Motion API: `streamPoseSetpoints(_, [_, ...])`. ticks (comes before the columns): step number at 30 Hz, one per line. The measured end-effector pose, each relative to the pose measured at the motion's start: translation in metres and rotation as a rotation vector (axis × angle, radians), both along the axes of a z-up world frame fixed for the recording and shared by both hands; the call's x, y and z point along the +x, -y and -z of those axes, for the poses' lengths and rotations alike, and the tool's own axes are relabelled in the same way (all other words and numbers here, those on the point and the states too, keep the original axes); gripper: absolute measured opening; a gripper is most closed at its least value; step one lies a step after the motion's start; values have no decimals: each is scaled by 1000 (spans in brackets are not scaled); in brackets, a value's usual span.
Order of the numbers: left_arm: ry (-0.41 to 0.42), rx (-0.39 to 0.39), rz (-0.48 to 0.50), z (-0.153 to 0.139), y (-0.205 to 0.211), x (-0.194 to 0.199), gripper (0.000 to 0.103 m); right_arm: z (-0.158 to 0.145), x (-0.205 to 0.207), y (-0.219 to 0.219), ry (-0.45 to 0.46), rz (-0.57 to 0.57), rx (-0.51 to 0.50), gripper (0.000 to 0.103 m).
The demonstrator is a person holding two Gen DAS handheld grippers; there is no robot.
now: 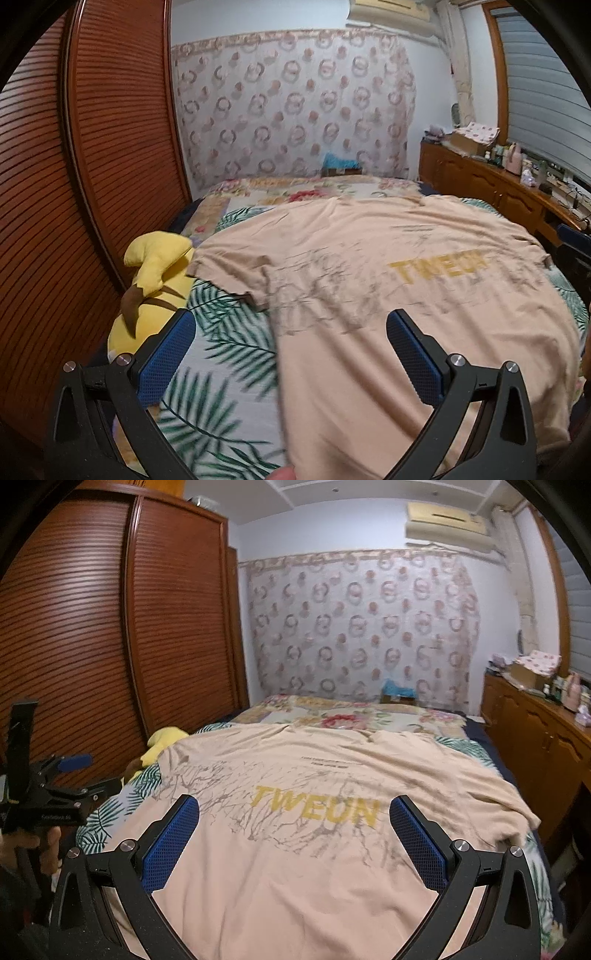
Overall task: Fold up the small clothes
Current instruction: 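Grasp the peach T-shirt edge with the left gripper and lift it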
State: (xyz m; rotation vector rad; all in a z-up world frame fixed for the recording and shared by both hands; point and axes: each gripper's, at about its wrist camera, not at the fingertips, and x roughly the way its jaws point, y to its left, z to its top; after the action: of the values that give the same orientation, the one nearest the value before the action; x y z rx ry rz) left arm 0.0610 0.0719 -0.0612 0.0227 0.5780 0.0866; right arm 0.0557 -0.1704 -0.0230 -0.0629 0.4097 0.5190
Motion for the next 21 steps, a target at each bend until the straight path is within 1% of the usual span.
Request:
streamPoseSetpoints(6, [-52, -24, -2, 9, -32, 25, 103, 5, 42, -2, -66, -58, -18, 103])
streamPoseSetpoints(9, [-74, -57, 4, 12, -51, 41, 102, 3, 60, -1, -94, -83, -33, 103])
streamPoseSetpoints(15, [-127, -126, 3, 13, -89, 80, 90, -1, 104, -14, -142, -121, -70, 102])
streamPoseSetpoints(17, [-151, -135, -7, 15, -100, 94, 82, -3, 121, -22, -156, -132, -84, 102])
streamPoseSetpoints(21, [-190, -192, -22, 23, -125, 124, 77, -7, 149, -33, -189, -152, -93, 102])
